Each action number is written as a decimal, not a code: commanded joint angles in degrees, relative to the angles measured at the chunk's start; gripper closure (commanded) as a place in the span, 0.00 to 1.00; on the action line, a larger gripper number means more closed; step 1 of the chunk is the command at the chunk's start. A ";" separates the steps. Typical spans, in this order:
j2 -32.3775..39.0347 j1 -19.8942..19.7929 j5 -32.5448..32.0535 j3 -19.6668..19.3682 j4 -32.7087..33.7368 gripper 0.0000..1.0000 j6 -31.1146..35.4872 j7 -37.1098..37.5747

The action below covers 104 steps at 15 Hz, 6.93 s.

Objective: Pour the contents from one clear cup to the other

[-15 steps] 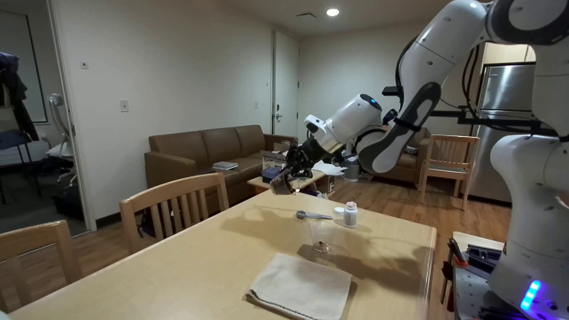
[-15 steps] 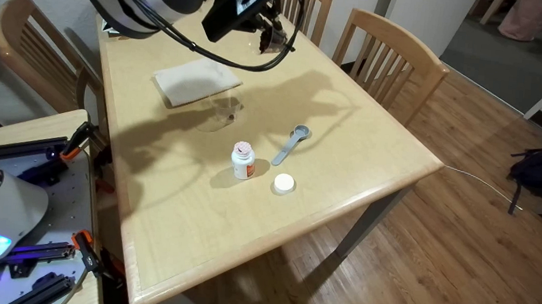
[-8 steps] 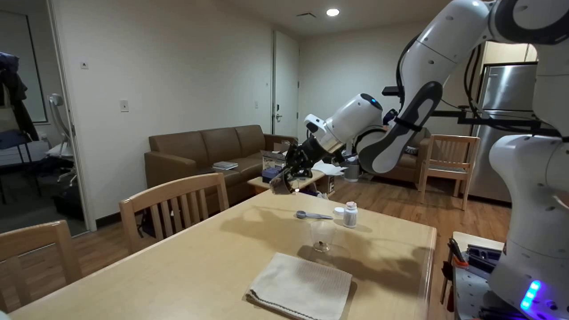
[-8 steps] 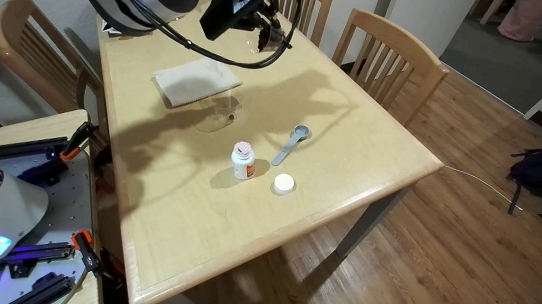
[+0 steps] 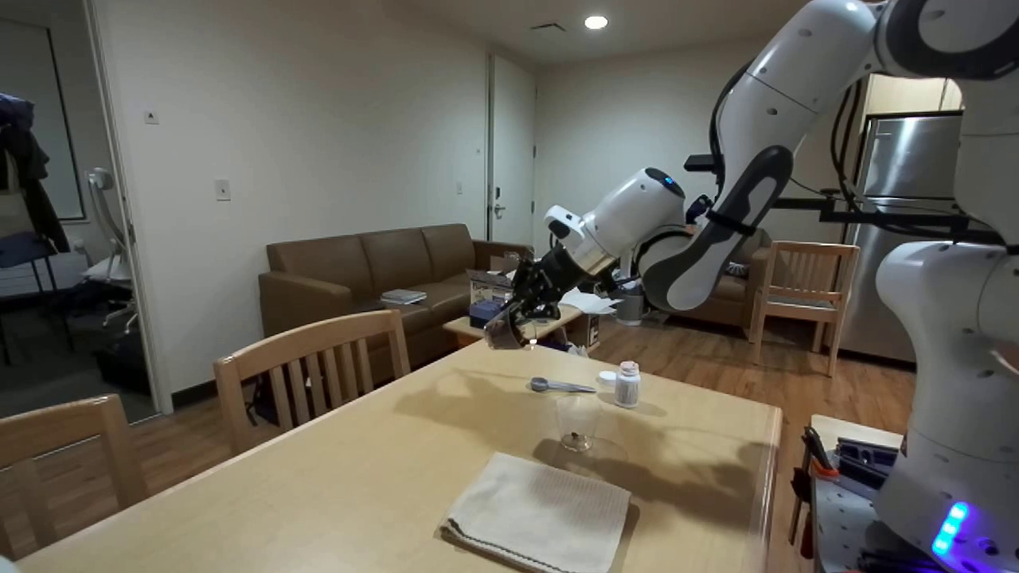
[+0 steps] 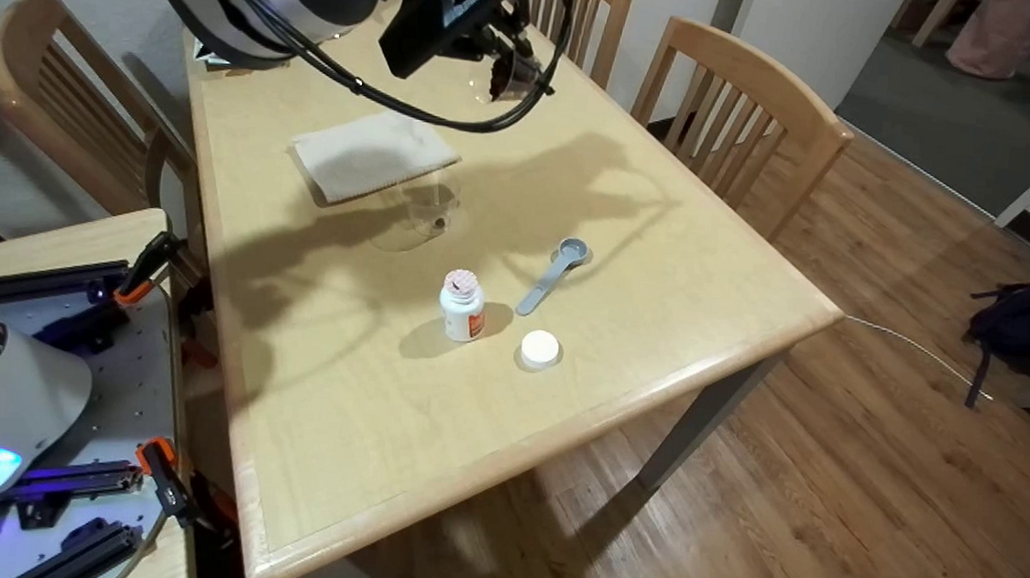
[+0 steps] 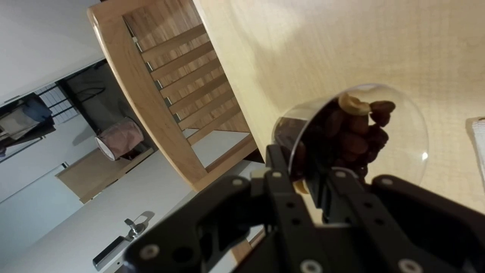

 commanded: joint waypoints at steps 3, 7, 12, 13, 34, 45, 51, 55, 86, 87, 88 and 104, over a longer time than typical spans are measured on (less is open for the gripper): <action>-1.27 4.28 1.59 -7.35 -3.43 0.95 0.71 -1.83; -1.62 10.25 2.34 -14.23 -5.83 0.95 0.09 -1.34; -1.32 21.31 2.07 -24.46 -9.03 0.95 -0.54 -0.78; -0.88 23.63 2.06 -26.48 -9.65 0.95 0.05 -0.49; -0.13 56.74 7.18 -56.05 -9.87 0.81 0.07 0.29; -0.48 68.40 3.89 -67.65 -10.40 0.95 0.47 -1.34; 0.52 86.84 1.59 -86.18 -10.98 0.95 0.43 0.07; 2.17 101.53 -2.10 -101.63 -12.83 0.95 0.39 0.58; -2.40 96.42 -9.36 -96.82 -6.35 0.95 0.38 3.73; -2.72 96.41 -10.31 -97.04 -6.34 0.95 0.38 4.13; -2.68 96.41 -10.88 -97.38 -6.43 0.95 0.37 4.16; -6.19 95.63 -10.56 -97.23 -5.51 0.95 0.36 4.18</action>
